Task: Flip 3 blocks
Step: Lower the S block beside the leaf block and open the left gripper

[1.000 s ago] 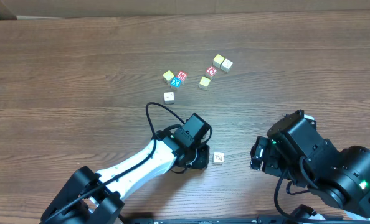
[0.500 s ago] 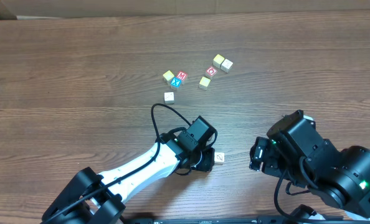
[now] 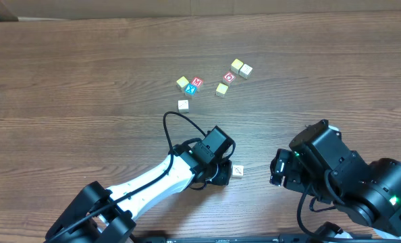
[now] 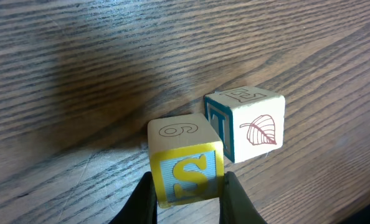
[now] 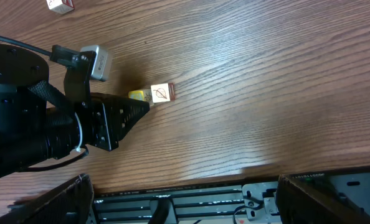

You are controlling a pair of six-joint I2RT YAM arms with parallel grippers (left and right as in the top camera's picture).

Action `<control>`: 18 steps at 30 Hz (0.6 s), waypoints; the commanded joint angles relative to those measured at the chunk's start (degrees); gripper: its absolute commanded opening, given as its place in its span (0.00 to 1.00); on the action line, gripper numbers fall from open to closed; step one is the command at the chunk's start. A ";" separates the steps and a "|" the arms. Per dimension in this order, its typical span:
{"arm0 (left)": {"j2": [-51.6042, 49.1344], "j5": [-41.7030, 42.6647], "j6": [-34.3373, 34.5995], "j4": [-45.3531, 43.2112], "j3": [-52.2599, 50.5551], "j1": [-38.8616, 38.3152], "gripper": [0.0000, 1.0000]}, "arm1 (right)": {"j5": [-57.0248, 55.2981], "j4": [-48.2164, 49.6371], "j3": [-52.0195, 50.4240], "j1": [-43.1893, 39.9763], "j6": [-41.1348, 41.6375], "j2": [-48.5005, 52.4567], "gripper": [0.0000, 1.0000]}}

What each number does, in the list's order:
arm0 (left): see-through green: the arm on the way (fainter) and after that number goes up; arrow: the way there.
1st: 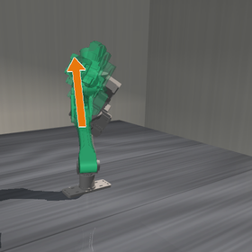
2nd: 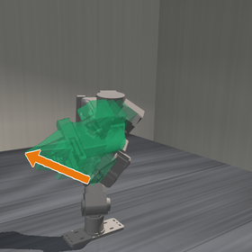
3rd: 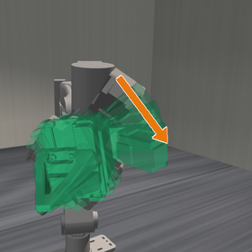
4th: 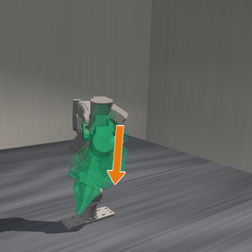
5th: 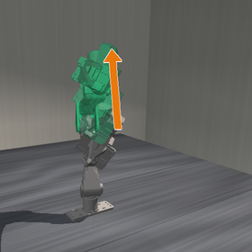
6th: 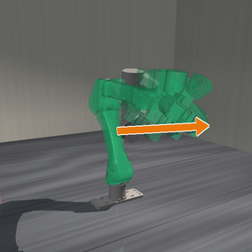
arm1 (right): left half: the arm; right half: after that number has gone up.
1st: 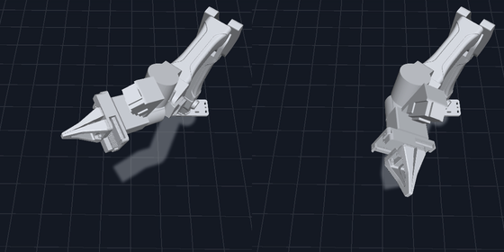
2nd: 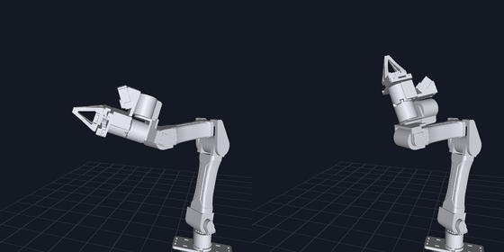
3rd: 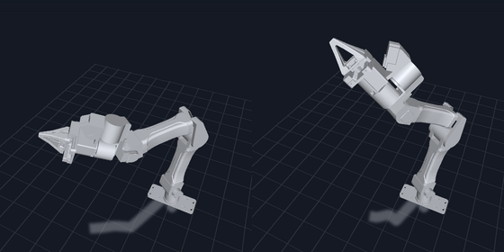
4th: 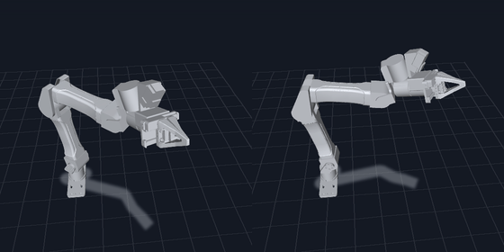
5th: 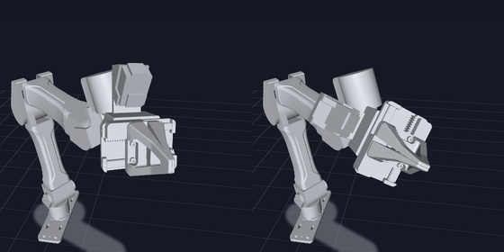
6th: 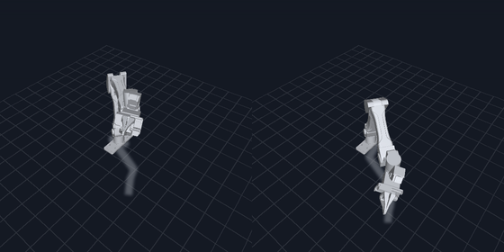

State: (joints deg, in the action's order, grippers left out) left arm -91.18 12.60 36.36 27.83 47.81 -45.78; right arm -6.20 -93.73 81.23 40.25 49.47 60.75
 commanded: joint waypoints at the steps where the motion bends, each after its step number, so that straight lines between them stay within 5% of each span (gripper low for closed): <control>1: 0.50 -1.14 0.52 0.09 -0.63 -0.09 0.04 | -0.13 0.13 0.90 0.07 -0.17 -0.33 0.95; 18: 0.48 -1.18 0.52 -0.48 -0.63 -0.11 0.17 | 0.33 0.13 0.90 0.07 -0.17 -0.33 0.95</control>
State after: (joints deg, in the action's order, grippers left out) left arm -91.18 12.16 36.36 27.57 47.59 -45.78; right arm -5.96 -93.71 81.23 40.27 49.50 60.75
